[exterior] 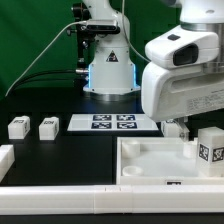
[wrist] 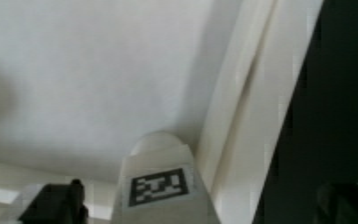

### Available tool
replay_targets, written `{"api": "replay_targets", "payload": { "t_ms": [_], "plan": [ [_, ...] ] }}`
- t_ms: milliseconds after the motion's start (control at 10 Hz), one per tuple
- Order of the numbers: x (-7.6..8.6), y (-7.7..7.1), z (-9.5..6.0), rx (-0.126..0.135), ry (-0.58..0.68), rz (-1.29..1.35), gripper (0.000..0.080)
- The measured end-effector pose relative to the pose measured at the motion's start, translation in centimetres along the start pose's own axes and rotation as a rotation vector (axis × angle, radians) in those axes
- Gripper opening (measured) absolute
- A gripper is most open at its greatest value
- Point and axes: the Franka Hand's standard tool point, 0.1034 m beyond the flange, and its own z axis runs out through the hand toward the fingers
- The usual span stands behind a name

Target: Assemble one leg

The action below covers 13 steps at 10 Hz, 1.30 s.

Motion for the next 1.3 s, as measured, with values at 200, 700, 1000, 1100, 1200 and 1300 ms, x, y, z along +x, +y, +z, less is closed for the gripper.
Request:
{"api": "replay_targets", "payload": {
  "t_ms": [200, 700, 1000, 1100, 1200, 1300],
  "plan": [
    [0.30, 0.28, 0.32, 0.000, -0.001, 0.055, 0.0649],
    [0.48, 0.62, 0.47, -0.002, 0.000, 0.054, 0.0649],
    [0.40, 0.72, 1.08, 0.000, -0.007, 0.056, 0.0513],
    [0.39, 0.74, 1.11, 0.000, -0.008, 0.056, 0.0376],
    [0.39, 0.77, 1.10, 0.000, -0.008, 0.055, 0.0291],
    [0.35, 0.91, 1.09, 0.000, -0.009, 0.026, 0.0291]
  ]
}}
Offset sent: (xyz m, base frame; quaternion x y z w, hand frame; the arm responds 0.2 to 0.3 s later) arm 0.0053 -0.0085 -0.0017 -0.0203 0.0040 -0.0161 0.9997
